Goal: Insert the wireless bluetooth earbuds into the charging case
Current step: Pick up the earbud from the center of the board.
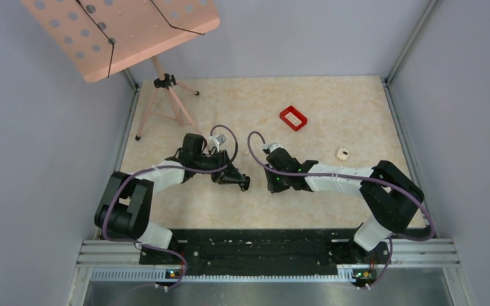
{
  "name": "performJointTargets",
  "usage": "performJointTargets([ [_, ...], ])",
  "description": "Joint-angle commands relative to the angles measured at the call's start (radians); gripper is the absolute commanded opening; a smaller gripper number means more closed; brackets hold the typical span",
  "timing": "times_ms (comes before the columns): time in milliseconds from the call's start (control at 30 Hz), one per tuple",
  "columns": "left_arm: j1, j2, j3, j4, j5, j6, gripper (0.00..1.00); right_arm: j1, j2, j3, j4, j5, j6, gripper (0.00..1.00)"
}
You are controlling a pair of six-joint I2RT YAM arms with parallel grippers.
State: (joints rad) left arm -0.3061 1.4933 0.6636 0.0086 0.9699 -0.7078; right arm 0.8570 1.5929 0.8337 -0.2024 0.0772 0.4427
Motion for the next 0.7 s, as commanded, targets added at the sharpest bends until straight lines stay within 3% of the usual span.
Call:
performJointTargets([
  [0,0.004,-0.03,-0.008,0.052,0.008,0.003,0.0,0.014,0.004,0.042,0.023,0.003,0.013,0.23],
  [433,0.004,-0.02,0.005,0.041,0.026,0.014,0.0,0.01,-0.089,0.044,0.007,-0.018,0.048,0.13],
  [667,-0.001,0.005,0.04,-0.031,0.093,0.072,0.0,-0.118,-0.221,-0.016,0.113,-0.258,0.1,0.13],
])
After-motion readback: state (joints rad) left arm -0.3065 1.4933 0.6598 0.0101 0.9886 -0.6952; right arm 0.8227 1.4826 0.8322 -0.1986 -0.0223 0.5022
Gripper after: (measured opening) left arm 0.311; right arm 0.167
